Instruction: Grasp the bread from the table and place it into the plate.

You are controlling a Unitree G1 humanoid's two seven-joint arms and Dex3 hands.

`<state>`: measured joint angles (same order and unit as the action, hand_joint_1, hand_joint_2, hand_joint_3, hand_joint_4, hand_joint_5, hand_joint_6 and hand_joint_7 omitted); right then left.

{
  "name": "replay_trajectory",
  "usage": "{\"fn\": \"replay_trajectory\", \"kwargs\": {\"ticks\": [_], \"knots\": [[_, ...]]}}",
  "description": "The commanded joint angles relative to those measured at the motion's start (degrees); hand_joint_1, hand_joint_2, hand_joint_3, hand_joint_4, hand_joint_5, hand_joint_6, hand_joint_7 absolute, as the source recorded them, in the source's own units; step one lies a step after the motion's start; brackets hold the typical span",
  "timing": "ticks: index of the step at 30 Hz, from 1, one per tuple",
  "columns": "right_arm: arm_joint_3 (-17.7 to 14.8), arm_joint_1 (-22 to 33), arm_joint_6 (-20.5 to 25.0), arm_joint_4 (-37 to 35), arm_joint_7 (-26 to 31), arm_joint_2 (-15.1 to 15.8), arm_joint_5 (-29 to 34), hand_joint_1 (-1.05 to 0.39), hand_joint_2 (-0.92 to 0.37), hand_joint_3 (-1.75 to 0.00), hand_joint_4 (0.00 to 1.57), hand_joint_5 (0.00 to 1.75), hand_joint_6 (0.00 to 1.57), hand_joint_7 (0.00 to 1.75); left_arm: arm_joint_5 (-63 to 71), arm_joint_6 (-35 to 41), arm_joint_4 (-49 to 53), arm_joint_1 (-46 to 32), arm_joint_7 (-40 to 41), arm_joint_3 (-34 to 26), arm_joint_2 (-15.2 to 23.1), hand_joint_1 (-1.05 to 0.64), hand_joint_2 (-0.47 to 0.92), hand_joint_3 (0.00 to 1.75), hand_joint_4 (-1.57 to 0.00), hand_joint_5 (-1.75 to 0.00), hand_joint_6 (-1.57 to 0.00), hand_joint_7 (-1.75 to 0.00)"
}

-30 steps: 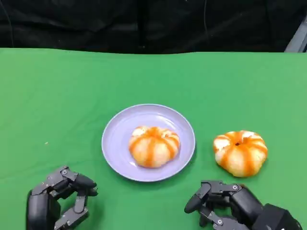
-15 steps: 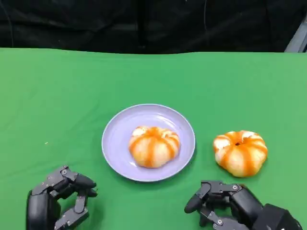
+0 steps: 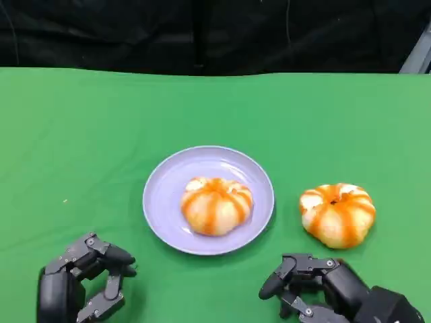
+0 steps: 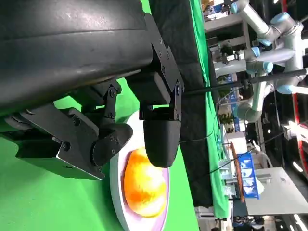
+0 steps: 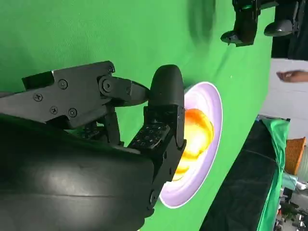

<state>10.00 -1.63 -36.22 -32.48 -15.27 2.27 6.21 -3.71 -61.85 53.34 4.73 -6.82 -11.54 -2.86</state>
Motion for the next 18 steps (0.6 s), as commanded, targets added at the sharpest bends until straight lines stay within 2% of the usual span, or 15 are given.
{"fn": "replay_trajectory", "kwargs": {"ticks": [1,6,12,13,18], "knots": [[-0.1,0.3,-0.3,0.2,0.3,0.5,-0.4,-0.12,-0.92,-0.47,0.67,1.50,0.80,0.96,0.0,-0.9,0.4,-0.5,0.8,-0.1,1.2,0.12,0.64,0.96,-0.90,-1.51,-0.91,-1.22],[-0.1,0.3,-0.3,0.2,0.3,0.5,-0.4,-0.12,-0.92,-0.47,0.67,1.50,0.80,0.96,0.0,-0.9,0.4,-0.5,0.8,-0.1,1.2,0.12,0.64,0.96,-0.90,-1.51,-0.91,-1.22],[-0.3,0.1,-0.1,0.1,0.1,0.6,-0.7,-0.13,-0.92,-0.47,0.67,1.50,0.80,0.96,-2.7,1.9,-0.3,-1.7,-10.3,4.2,2.7,0.07,0.59,1.02,-0.87,-1.52,-0.91,-1.24],[-0.3,-0.1,-0.1,0.0,0.2,0.5,-0.6,-0.12,-0.92,-0.47,0.67,1.50,0.81,0.96,-1.9,1.7,-0.5,-2.3,-11.7,5.6,2.9,0.06,0.54,1.05,-0.90,-1.48,-0.95,-1.21],[-0.2,-0.2,0.0,-0.2,0.4,0.4,-0.4,-0.12,-0.92,-0.47,0.67,1.51,0.81,0.97,-1.5,1.7,-1.1,-3.1,-13.5,7.6,3.3,0.06,0.48,1.14,-0.93,-1.44,-1.00,-1.16]]}}
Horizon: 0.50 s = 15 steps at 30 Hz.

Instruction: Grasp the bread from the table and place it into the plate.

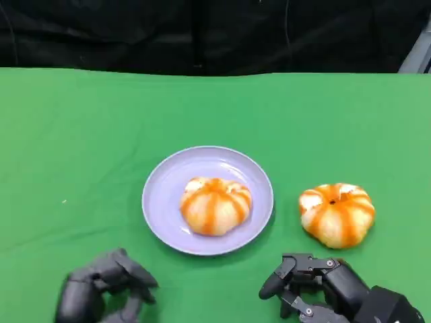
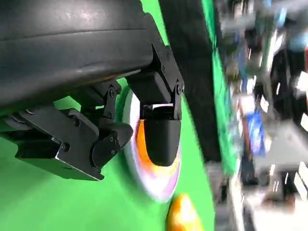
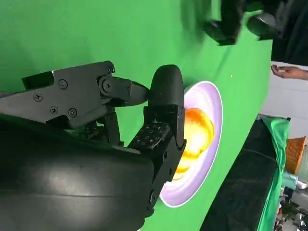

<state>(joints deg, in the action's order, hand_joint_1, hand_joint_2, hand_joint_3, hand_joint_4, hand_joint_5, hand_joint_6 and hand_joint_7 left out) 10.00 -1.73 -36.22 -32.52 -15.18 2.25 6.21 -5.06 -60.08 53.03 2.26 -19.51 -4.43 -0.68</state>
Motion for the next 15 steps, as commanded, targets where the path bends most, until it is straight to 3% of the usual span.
{"fn": "replay_trajectory", "kwargs": {"ticks": [1,15], "knots": [[-0.2,-0.1,0.2,0.1,0.2,0.4,-0.5,-0.12,-0.92,-0.47,0.67,1.51,0.81,0.97,-0.3,0.0,-0.9,-0.7,-1.0,0.6,1.1,0.06,0.48,1.15,-0.93,-1.45,-1.00,-1.16],[-0.2,-0.1,-0.3,-0.1,0.4,0.5,-0.4,-0.13,-0.92,-0.47,0.67,1.49,0.81,0.96,-0.5,0.4,-1.2,-0.9,-1.6,0.7,1.3,0.07,0.49,1.14,-0.93,-1.45,-1.00,-1.15]]}}
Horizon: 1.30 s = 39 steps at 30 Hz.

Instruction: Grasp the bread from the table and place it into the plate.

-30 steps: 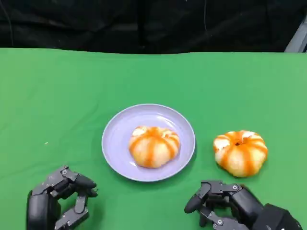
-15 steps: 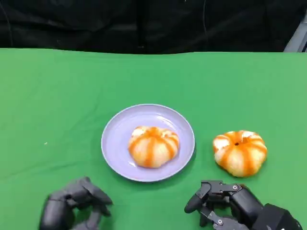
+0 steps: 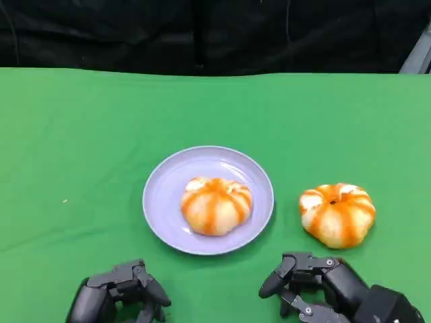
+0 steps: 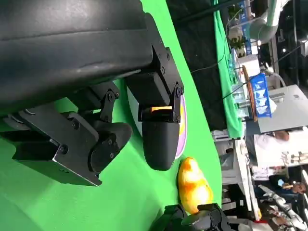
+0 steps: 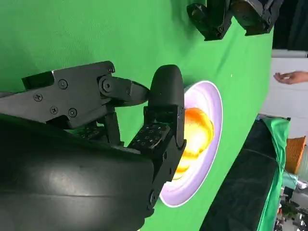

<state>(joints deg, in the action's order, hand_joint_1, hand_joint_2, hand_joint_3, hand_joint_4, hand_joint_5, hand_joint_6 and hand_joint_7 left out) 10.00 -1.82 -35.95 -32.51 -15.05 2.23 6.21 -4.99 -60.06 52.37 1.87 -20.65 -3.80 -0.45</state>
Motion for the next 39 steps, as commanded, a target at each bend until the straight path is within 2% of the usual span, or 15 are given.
{"fn": "replay_trajectory", "kwargs": {"ticks": [1,16,39], "knots": [[-0.2,0.0,-0.6,-0.1,0.3,0.5,-0.4,-0.13,-0.92,-0.47,0.67,1.49,0.81,0.96,-0.6,0.4,-0.6,-0.5,-0.4,0.1,1.0,0.07,0.49,1.14,-0.93,-1.45,-1.00,-1.15],[-0.2,0.2,0.1,0.0,-0.2,0.4,-0.8,-0.14,-0.92,-0.46,0.67,1.51,0.80,0.97,-1.1,0.0,-0.9,0.0,0.0,-0.4,1.6,0.05,0.49,1.13,-0.92,-1.45,-0.98,-1.19],[-0.3,0.1,-0.8,-1.0,0.0,0.3,-0.7,-0.12,-0.92,-0.47,0.67,1.51,0.80,0.97,-1.4,-0.3,0.2,1.2,0.0,-1.5,2.4,0.08,0.49,1.16,-0.94,-1.43,-0.99,-1.16]]}}
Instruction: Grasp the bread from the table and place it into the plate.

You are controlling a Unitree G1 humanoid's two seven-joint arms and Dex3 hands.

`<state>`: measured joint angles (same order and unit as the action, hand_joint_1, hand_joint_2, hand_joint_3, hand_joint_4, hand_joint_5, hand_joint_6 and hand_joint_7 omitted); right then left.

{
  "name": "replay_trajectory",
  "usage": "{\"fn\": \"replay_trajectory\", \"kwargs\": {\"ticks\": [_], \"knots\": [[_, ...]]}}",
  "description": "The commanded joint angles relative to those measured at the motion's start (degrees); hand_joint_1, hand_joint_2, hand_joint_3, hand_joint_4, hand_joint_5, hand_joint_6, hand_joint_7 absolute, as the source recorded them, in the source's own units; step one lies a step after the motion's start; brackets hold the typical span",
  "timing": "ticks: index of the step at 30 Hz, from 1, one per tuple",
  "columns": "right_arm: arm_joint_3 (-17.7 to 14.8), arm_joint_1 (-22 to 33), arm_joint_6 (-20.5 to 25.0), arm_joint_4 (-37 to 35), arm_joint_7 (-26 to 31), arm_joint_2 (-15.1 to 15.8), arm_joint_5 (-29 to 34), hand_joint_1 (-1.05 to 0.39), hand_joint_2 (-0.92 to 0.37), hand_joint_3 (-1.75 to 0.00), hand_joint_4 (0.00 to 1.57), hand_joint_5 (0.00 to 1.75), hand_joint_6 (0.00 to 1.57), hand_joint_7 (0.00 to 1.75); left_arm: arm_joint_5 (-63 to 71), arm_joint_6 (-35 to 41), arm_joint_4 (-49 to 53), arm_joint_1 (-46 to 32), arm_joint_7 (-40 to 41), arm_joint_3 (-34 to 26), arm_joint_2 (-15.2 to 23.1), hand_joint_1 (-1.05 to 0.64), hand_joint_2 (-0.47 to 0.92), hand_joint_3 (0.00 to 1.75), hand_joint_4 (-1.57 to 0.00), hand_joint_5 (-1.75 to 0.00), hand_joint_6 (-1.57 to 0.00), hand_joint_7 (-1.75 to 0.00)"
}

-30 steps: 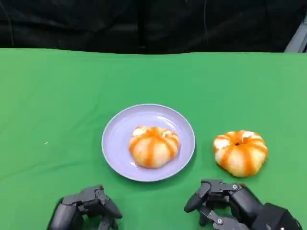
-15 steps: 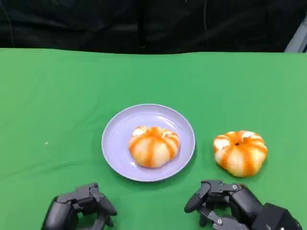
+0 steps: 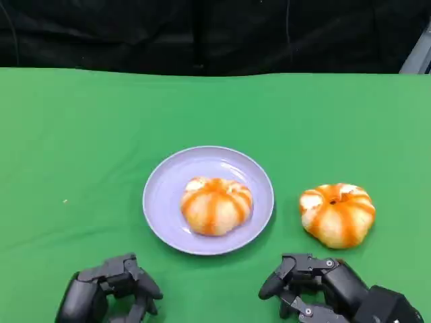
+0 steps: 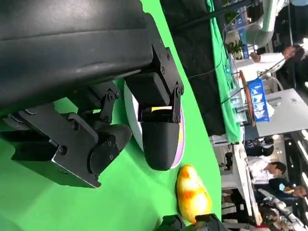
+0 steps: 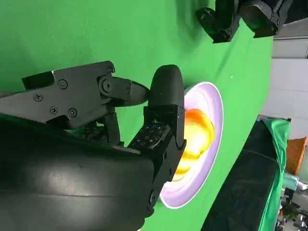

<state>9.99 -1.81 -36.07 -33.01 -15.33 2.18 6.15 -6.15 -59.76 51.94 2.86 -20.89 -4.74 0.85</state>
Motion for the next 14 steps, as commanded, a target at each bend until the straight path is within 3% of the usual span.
{"fn": "replay_trajectory", "kwargs": {"ticks": [1,14], "knots": [[-0.3,0.2,-0.6,-0.4,0.3,0.3,-0.7,-0.12,-0.92,-0.47,0.67,1.51,0.80,0.97,-0.1,-0.6,0.7,0.2,0.5,-0.5,1.2,0.08,0.49,1.16,-0.94,-1.43,-0.99,-1.16],[-0.2,0.1,-2.6,-1.6,0.7,0.4,-0.3,-0.15,-0.92,-0.46,0.67,1.50,0.80,0.97,-1.0,-0.4,0.3,0.0,-0.3,-0.5,1.1,0.09,0.49,1.17,-0.93,-1.45,-0.99,-1.16]]}}
